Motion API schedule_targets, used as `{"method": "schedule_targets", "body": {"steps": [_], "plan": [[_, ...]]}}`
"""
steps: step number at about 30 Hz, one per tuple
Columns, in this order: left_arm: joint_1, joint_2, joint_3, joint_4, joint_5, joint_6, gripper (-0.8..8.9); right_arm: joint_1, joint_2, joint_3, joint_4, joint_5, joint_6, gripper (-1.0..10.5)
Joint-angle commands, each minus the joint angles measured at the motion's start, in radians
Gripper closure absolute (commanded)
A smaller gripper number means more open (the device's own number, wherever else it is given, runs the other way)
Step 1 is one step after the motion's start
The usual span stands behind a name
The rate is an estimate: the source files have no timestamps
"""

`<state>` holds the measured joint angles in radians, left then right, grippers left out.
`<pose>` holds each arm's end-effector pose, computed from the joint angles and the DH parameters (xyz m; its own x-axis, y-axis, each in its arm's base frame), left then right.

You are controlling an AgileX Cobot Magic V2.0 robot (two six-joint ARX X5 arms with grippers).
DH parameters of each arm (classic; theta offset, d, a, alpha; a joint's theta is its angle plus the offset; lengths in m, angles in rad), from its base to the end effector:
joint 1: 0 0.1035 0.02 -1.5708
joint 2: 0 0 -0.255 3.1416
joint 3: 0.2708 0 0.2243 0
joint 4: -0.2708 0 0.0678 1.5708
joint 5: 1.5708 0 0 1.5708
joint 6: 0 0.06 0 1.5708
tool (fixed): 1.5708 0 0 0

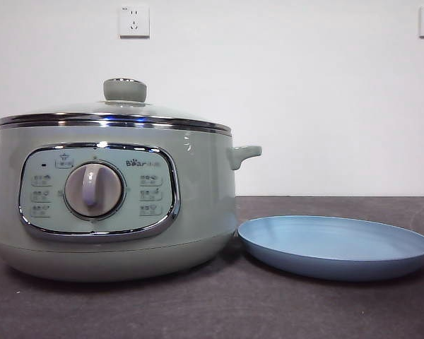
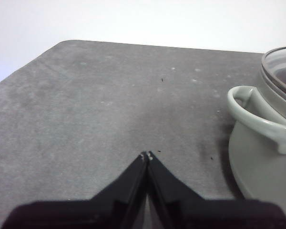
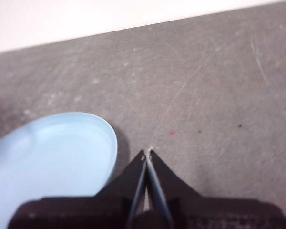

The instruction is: Take the pumpkin out from the steamer,put the pumpkin in the blue plate,close the lid

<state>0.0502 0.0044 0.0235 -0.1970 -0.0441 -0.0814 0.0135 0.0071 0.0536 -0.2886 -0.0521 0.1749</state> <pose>0.1054 0.0079 0.1461 0.9798 0.0934 -0.1768 -0.1075 0.9916 -0.0722 0.1021 0.0045 0.1447 0.9687 0.0652 -0.2394 -0.0213 0.9832 0.1812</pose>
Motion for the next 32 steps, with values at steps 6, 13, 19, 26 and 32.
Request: {"method": "schedule_targets", "body": {"steps": [6, 13, 19, 26, 32], "plan": [[0.003, -0.003, -0.014, 0.015, 0.173, -0.248, 8.17, 0.001, -0.001, -0.008, 0.01, 0.006, 0.301, 9.6], [0.003, -0.003, -0.005, 0.023, 0.229, -0.282, 8.19, 0.001, 0.0, -0.004, 0.018, -0.002, 0.308, 9.6], [0.003, 0.015, 0.061, 0.003, 0.22, -0.324, 8.19, 0.001, 0.006, 0.048, 0.018, -0.002, 0.325, 9.6], [0.003, 0.159, 0.212, -0.012, 0.201, -0.309, 8.19, 0.001, 0.108, 0.173, 0.018, -0.002, 0.321, 9.6], [0.003, 0.364, 0.371, -0.013, 0.246, -0.225, 8.19, 0.001, 0.275, 0.336, 0.018, -0.023, 0.225, 9.6]]}}
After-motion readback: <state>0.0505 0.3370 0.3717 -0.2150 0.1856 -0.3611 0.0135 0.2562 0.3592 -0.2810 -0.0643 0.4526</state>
